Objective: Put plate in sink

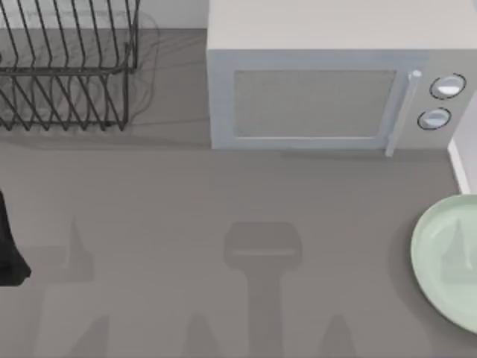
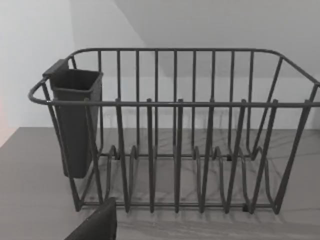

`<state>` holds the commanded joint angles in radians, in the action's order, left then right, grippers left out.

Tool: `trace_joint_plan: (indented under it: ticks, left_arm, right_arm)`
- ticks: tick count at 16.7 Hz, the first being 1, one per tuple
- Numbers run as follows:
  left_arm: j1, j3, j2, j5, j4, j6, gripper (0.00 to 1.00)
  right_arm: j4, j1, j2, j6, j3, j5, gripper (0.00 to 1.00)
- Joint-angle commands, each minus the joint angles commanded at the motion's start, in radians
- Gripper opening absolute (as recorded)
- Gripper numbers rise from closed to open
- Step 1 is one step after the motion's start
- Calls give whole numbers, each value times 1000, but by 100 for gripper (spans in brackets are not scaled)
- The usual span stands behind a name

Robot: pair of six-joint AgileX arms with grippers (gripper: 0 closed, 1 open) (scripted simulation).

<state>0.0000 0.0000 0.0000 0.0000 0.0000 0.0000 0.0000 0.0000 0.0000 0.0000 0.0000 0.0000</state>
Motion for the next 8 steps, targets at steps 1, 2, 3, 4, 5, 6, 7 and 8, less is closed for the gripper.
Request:
trace_joint_plan:
  ticks: [1,2,3,4,5,6,7,8]
  left_arm:
    - [0,0,0,0,0,0,100]
    - [0,0,0,0,0,0,100]
    - [0,0,0,0,0,0,100]
    - [0,0,0,0,0,0,100]
    - [0,0,0,0,0,0,100]
    - [0,0,0,0,0,0,100]
    - [0,0,0,0,0,0,100]
    - [0,0,0,0,0,0,100]
  right_arm:
    - [0,0,0,0,0,0,100]
    - [0,0,0,0,0,0,100]
    - [0,0,0,0,0,0,100]
    - [0,0,1,0,1,0,100]
    - [-9,3,11,3,10,0,100]
    - [-26,9,33,10,29,0,100]
    - [-51,18,65,19,57,0,100]
    - [-83,29,107,30,93,0,100]
